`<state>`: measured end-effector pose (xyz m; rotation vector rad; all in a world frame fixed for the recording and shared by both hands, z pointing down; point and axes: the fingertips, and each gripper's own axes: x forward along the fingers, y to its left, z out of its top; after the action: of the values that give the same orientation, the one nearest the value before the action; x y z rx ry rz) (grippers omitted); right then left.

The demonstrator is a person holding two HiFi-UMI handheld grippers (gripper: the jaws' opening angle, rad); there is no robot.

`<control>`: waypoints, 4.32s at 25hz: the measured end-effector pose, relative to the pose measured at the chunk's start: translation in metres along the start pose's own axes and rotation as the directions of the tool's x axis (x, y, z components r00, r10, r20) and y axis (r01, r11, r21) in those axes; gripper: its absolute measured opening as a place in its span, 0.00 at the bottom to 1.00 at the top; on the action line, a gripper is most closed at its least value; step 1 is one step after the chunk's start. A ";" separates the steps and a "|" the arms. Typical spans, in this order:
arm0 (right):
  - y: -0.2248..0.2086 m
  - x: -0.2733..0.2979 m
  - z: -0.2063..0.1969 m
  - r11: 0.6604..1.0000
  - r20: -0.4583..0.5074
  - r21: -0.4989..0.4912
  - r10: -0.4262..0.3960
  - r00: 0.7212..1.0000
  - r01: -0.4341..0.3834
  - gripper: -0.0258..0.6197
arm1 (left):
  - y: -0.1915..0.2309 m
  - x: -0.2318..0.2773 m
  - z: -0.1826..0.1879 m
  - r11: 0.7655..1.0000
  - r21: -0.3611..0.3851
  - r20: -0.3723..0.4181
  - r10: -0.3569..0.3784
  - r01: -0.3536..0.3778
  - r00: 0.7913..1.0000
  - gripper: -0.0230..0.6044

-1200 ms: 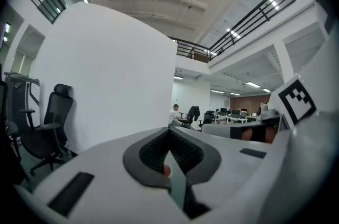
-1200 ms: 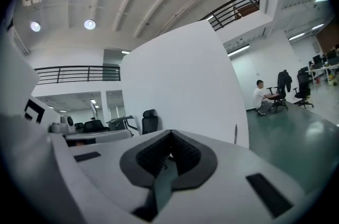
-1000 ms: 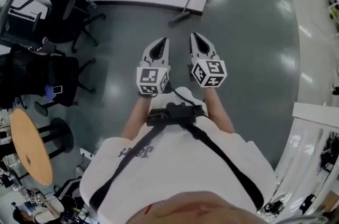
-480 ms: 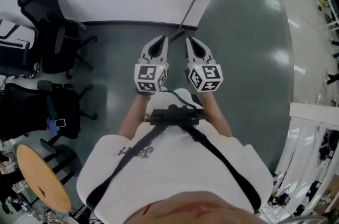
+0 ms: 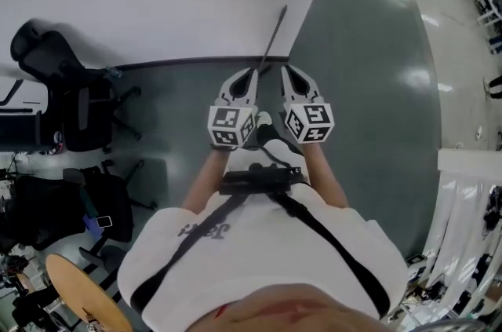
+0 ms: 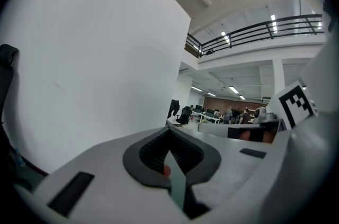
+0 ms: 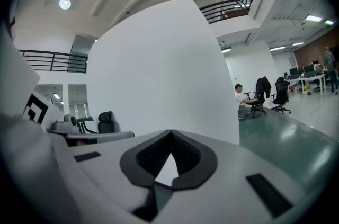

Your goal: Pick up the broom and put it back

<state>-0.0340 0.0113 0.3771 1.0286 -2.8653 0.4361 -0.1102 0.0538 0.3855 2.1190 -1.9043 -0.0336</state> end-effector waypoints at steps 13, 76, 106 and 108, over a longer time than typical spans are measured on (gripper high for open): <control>-0.130 0.117 0.012 0.998 -0.067 -0.055 0.007 0.998 -0.011 0.05 | 0.026 0.165 0.007 1.000 0.012 -0.048 0.028 -0.028 0.998 0.05; -0.357 0.384 -0.343 0.953 -0.454 0.104 -0.208 0.867 0.283 0.19 | 0.175 0.341 -0.248 0.993 -0.091 -0.340 -0.107 0.081 0.934 0.05; -0.228 0.214 -0.074 0.887 -0.167 -0.118 -0.461 0.872 0.447 0.19 | 0.131 0.231 -0.037 0.999 -0.012 -0.166 -0.042 0.041 0.985 0.05; -0.215 0.204 -0.047 0.891 -0.128 -0.091 -0.454 0.882 0.445 0.19 | 0.123 0.225 -0.012 0.999 0.018 -0.119 -0.046 0.049 0.992 0.05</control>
<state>-0.0574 -0.2582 0.5056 1.5248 -2.3854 0.3657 -0.1986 -0.1735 0.4650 2.1296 -1.7943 0.1001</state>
